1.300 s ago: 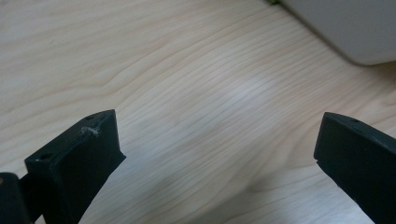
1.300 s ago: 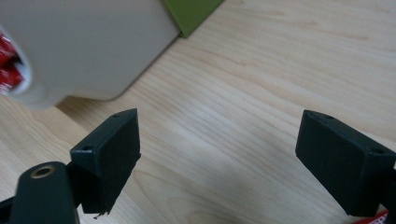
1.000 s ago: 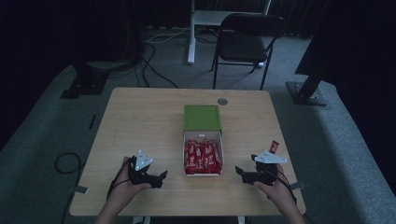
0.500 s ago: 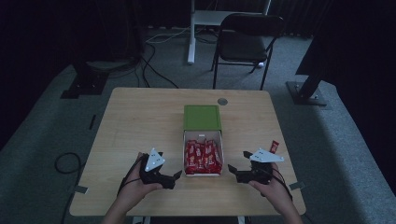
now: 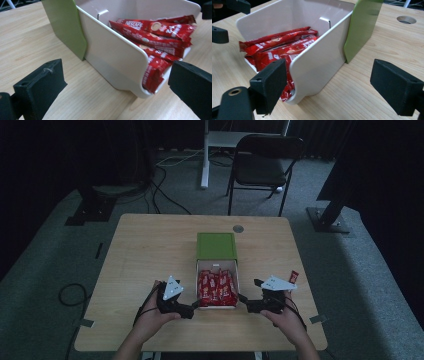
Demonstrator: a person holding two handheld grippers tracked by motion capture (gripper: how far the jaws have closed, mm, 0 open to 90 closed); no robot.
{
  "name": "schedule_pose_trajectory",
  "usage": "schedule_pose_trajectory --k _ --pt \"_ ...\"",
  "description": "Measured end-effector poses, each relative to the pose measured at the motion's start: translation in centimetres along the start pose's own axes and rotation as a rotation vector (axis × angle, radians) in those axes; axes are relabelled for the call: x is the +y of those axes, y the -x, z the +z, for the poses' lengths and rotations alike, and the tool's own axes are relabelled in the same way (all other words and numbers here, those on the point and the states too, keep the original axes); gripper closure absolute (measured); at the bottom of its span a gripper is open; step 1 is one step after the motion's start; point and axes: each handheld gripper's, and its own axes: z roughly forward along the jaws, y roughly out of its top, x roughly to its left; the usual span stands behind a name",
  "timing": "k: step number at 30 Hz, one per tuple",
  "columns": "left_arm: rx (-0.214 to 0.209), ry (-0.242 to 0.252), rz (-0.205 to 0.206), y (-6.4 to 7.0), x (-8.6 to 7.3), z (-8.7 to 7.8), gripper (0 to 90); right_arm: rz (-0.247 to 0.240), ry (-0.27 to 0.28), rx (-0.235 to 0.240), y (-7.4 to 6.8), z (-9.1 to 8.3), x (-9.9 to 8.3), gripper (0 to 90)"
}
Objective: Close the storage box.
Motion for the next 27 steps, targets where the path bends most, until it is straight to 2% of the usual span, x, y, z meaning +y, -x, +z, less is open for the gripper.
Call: schedule_pose_trajectory --k 9,12,14,27 --pt "0.017 -0.012 -0.003 -0.6 0.2 0.9 1.2 0.002 -0.007 0.004 0.2 0.5 0.0 13.3" --pt "0.055 -0.007 0.0 -1.0 0.2 1.1 1.2 0.005 -0.008 0.004 0.3 0.7 0.0 13.1" --pt "0.052 -0.005 -0.01 -1.1 0.2 1.2 1.2 0.006 -0.008 0.007 0.3 0.8 -0.1 12.6" --pt "0.048 -0.024 -0.008 -1.6 0.7 1.6 1.2 0.008 -0.013 0.002 0.7 1.2 0.3 12.5"
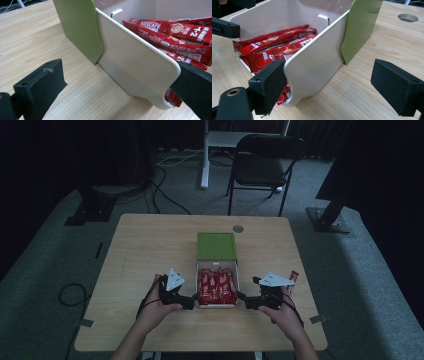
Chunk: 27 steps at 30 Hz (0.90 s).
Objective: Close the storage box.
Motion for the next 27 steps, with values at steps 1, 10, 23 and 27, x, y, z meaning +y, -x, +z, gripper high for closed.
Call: schedule_pose_trajectory --k 1,10,23,27 --pt "0.0 0.001 -0.001 0.0 0.0 0.0 1.1 -0.001 0.0 -0.001 0.0 0.0 0.0 12.5" --pt "0.003 -0.005 0.0 -0.3 0.4 0.4 1.1 0.008 0.001 -0.008 0.5 0.4 0.3 12.5" --pt "0.003 -0.01 -0.006 -0.6 0.8 1.0 1.2 0.019 -0.004 -0.015 1.2 0.9 0.7 12.5" --pt "0.006 -0.012 -0.004 -0.8 0.9 1.1 1.1 0.018 -0.004 -0.018 1.3 1.0 0.8 12.5"
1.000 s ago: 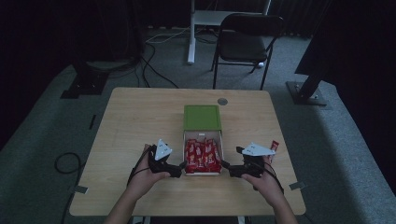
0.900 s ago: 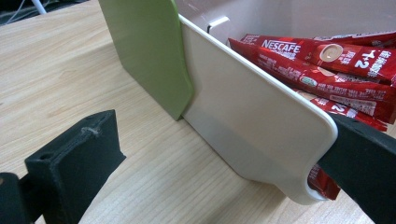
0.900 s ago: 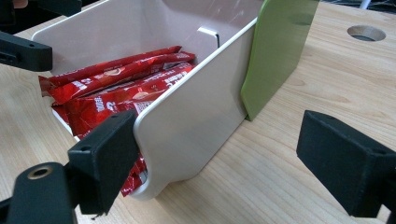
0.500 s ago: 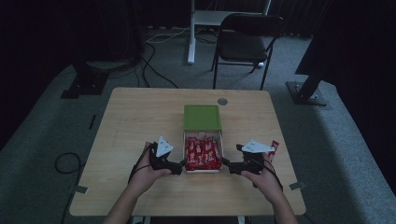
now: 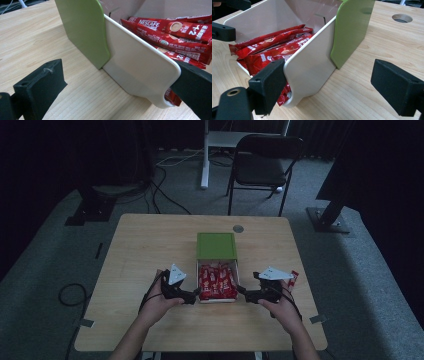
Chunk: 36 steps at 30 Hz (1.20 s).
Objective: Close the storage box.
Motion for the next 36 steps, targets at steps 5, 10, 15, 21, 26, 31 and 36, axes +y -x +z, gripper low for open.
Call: schedule_pose_trajectory --k 5,10,15,21,26,31,36 --pt "0.007 0.002 -0.004 -0.2 0.1 0.2 1.1 0.006 0.0 -0.002 0.1 0.2 0.1 12.5" --pt "0.011 0.004 -0.011 -0.5 0.2 0.4 1.1 0.006 0.0 -0.005 0.3 0.4 0.3 12.6" --pt "0.014 0.006 -0.013 -0.6 0.4 0.4 1.1 0.011 0.006 -0.008 0.4 0.6 0.6 12.6" --pt "0.019 0.011 -0.027 -0.9 0.7 0.7 1.1 0.021 0.011 -0.018 0.7 0.8 0.8 12.6" --pt "0.025 0.011 -0.026 -1.1 1.0 0.8 1.1 0.03 0.017 -0.023 0.9 1.1 1.1 12.6" --pt "0.025 0.003 -0.024 -1.4 1.3 1.1 1.1 0.037 0.019 -0.026 1.1 1.3 1.2 12.5" --pt "0.028 0.006 -0.037 -1.7 1.4 1.5 1.1 0.047 0.018 -0.035 1.4 1.7 1.4 12.6"
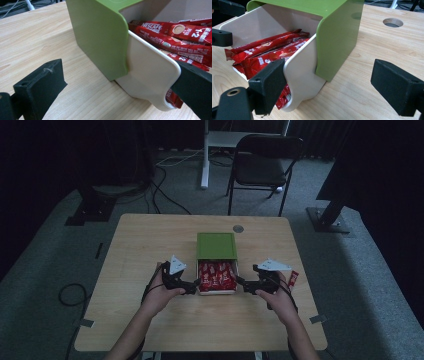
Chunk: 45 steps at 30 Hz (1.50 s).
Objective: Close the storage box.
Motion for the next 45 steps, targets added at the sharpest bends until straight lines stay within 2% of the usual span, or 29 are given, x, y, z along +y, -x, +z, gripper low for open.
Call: schedule_pose_trajectory --k 14,27,38,45 --pt "0.022 0.006 -0.012 -0.7 0.5 0.8 1.1 0.01 0.006 -0.026 0.5 1.0 0.6 12.4" --pt "0.051 0.008 -0.003 -1.3 1.1 1.7 1.1 0.027 0.011 -0.053 1.0 1.8 1.1 11.1" --pt "0.067 0.018 -0.025 -2.0 1.4 2.6 1.1 0.037 0.016 -0.078 1.3 2.6 1.6 11.1" --pt "0.073 0.021 -0.015 -2.2 1.6 3.0 1.2 0.022 0.015 -0.097 1.4 2.9 1.9 11.1"
